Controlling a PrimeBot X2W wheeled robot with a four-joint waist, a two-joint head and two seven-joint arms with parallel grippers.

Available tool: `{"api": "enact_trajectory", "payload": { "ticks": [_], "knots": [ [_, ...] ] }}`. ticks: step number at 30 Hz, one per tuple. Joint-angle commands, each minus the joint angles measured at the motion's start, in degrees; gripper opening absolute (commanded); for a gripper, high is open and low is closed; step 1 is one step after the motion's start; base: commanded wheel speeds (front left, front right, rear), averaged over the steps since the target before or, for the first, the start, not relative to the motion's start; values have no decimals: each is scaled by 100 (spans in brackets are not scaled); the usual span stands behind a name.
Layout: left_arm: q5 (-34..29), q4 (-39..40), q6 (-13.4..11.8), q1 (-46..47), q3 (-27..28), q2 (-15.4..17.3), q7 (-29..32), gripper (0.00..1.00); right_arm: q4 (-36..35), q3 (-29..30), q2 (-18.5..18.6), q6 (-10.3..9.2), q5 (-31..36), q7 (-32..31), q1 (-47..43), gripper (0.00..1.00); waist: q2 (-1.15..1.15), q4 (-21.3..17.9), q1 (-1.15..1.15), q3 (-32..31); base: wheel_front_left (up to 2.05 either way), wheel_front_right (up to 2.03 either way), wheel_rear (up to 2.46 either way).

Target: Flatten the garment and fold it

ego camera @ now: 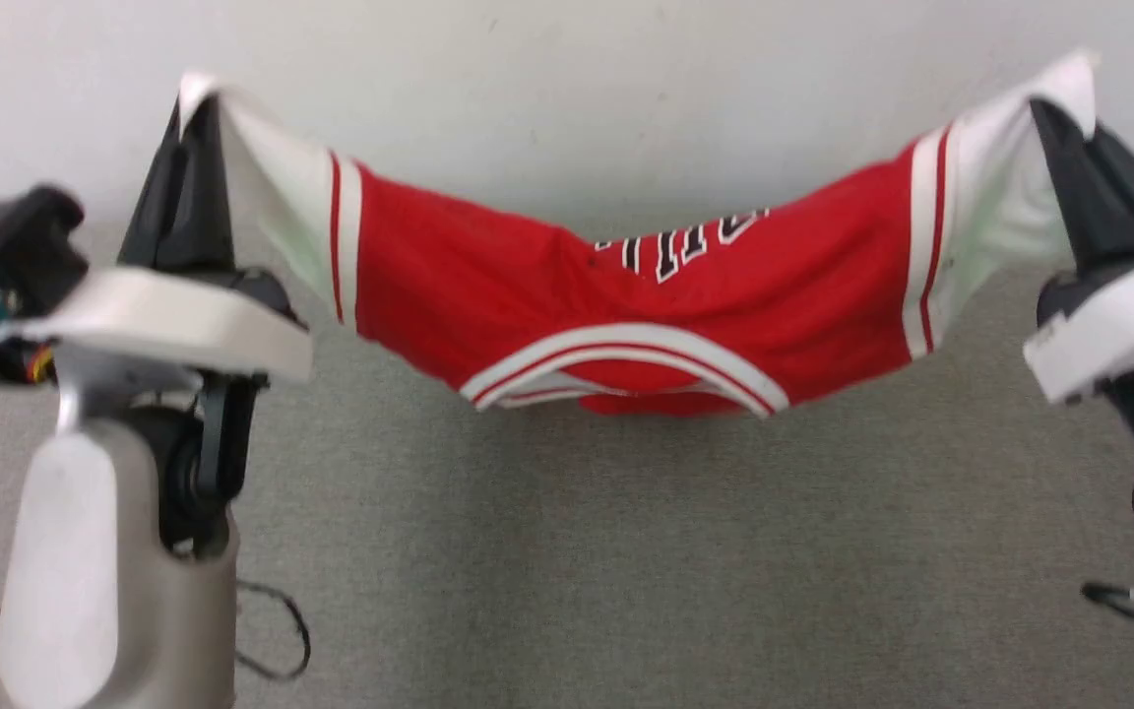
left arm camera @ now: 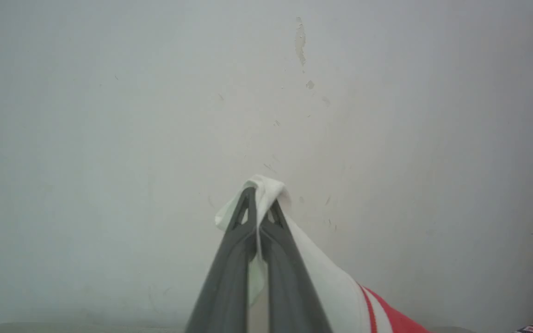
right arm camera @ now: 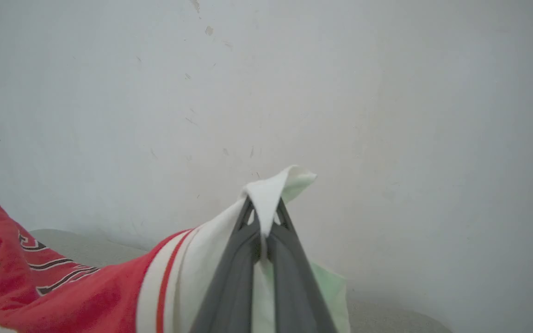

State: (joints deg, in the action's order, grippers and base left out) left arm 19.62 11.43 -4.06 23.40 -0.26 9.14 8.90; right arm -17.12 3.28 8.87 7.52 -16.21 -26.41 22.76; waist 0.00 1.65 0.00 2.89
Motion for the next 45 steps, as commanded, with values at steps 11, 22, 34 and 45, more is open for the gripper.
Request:
{"api": "enact_trajectory", "payload": {
  "ticks": [11, 22, 34, 45],
  "knots": [
    [-349, -1241, 228, 2005, -516, 209, 577, 0, 988, -622, 405, -3, 14, -306, 1892, 0, 0, -428, 0, -89, 0, 0, 0],
    [-689, -2610, 324, 3659, -723, 525, 856, 0, 2674, -1255, 483, -3, 392, -226, 3566, 0, 0, -794, 0, 902, 0, 0, 0],
    [-1001, -3590, 147, 5481, -534, 879, -199, 0, 4234, -1274, 349, -3, 1391, 701, 5682, 0, 0, -658, 0, 2854, 0, 0, 0],
    [-741, -4379, 418, 5916, -399, 937, -1362, 0, 5128, -1161, 406, -3, 1880, 1525, 6410, 0, 0, -428, 0, 3884, 0, 0, 0]
  ]
}}
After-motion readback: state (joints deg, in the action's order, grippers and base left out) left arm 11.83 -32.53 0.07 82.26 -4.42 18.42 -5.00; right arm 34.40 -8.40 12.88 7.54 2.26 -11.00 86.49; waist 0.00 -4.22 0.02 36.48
